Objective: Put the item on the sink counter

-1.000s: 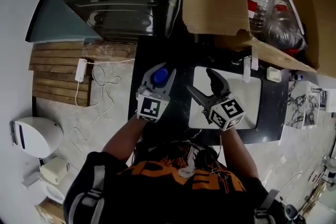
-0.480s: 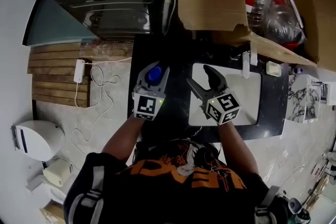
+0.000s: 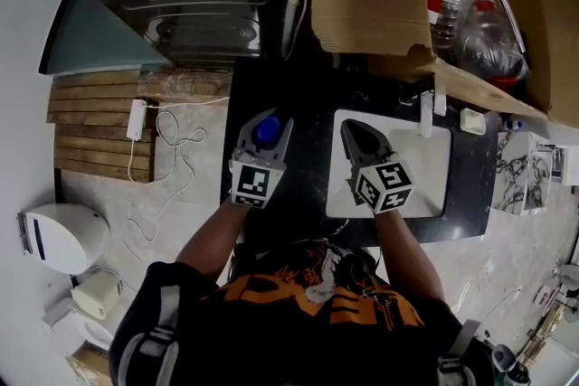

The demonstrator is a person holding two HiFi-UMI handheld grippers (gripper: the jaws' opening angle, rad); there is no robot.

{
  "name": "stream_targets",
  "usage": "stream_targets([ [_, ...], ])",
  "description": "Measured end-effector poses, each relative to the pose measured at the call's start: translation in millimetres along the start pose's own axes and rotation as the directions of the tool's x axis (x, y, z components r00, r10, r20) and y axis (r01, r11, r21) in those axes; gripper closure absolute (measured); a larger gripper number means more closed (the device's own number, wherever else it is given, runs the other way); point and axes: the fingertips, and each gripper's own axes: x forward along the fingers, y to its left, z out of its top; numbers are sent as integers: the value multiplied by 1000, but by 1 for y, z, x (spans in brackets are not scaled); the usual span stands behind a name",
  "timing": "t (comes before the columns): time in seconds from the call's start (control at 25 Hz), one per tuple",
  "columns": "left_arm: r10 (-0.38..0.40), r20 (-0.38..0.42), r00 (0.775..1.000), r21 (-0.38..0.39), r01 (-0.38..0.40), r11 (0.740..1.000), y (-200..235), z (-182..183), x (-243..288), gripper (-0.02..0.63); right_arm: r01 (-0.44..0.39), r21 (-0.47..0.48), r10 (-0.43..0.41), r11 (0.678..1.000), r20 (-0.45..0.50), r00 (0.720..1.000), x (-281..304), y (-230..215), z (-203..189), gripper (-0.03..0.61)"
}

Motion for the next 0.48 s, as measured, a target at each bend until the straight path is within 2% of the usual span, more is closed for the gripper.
stream_targets([
  [0.48,-29,59,998,44,26,999,-6,2,-3,494,-30,43,32,999,-36,999,6,4,-11,563],
])
